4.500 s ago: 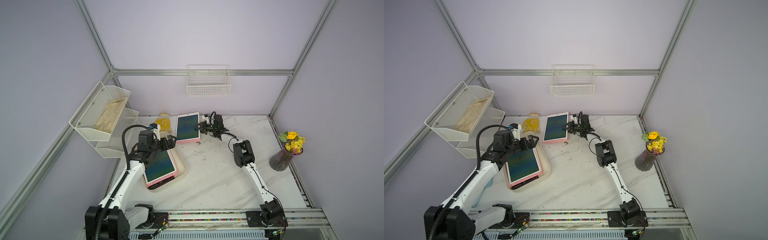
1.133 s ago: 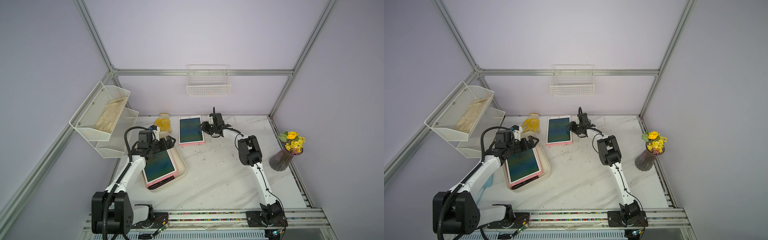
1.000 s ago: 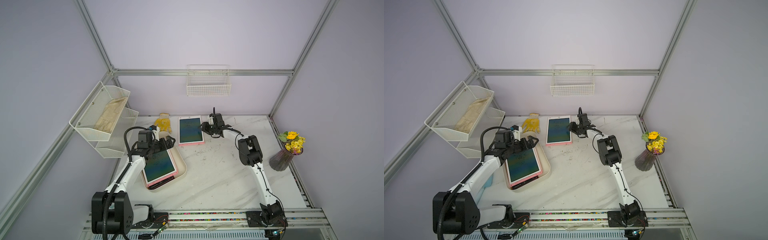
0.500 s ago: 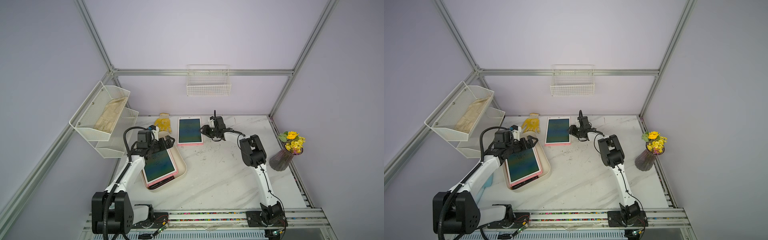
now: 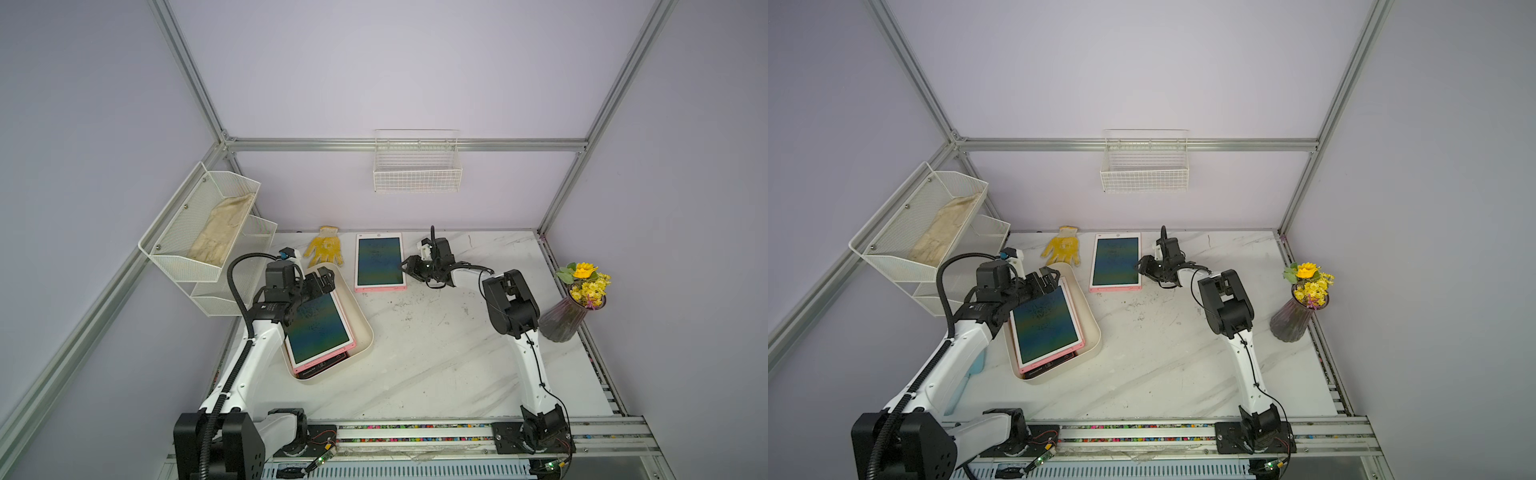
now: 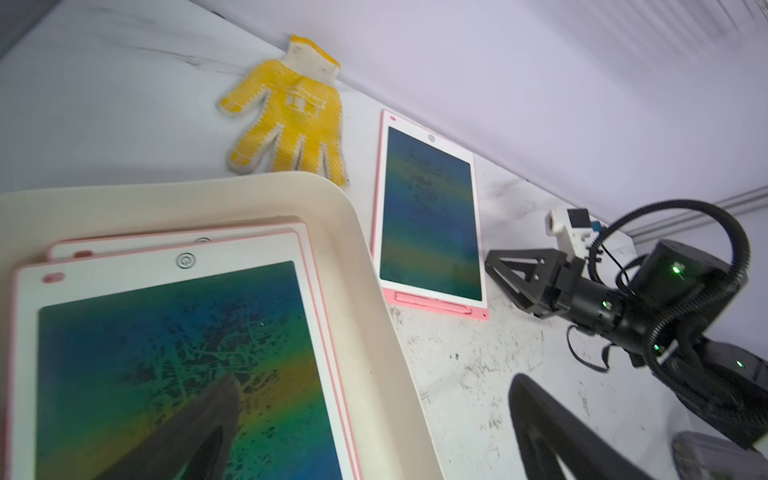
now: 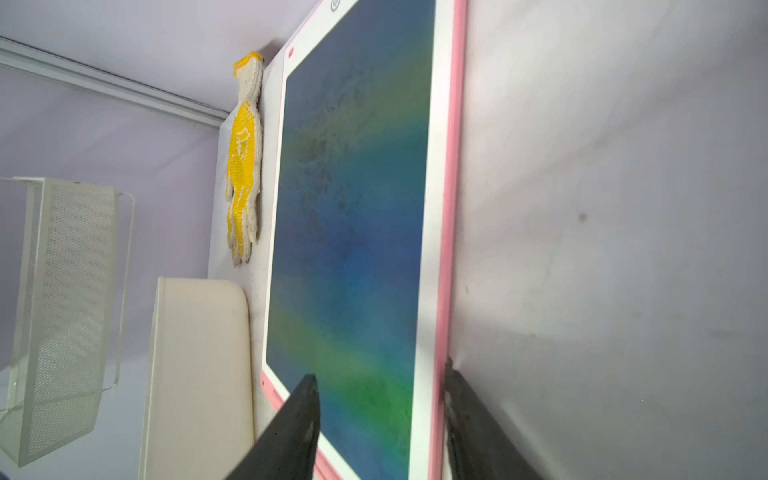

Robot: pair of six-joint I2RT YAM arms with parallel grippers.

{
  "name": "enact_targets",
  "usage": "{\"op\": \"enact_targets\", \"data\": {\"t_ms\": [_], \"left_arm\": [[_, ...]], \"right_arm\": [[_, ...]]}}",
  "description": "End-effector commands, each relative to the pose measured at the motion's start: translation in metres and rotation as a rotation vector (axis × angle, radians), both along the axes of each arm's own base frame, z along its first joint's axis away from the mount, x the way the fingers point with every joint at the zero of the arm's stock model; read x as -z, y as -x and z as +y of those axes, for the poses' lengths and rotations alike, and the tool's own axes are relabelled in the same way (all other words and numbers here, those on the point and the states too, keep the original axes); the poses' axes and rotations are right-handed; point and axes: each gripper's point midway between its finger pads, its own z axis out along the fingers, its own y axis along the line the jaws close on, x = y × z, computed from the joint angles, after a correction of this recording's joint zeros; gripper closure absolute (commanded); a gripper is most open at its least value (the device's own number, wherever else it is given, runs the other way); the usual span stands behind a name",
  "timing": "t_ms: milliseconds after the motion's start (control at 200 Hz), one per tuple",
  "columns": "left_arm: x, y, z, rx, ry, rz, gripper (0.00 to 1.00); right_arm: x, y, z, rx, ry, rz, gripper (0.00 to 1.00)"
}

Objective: Take out the writing tablet from the storage box
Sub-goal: Place the writing tablet at the center of the board.

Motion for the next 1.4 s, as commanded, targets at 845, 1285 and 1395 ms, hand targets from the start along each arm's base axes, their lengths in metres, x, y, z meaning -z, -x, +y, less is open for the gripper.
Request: {"op": "enact_targets", "data": {"t_ms": [845, 1285, 1395], "left_arm": [[0.008, -0.007, 0.075, -0.249, -0.055, -0.023, 0.00], [0.012, -0.006, 0.077, -0.251, -0.046, -0.019, 0.00], [0.016, -0.007, 0.077, -0.252, -0.045, -0.010, 0.00]], "right_arm": [[0.058, 0.092, -0.013, 0.019, -0.024, 0.291, 0.51], [0.056, 0.108, 0.005, -0.043, -0.068, 0.295, 0.51], [0.053, 0.113, 0.004, -0.047, -0.074, 0.294, 0.52]]}}
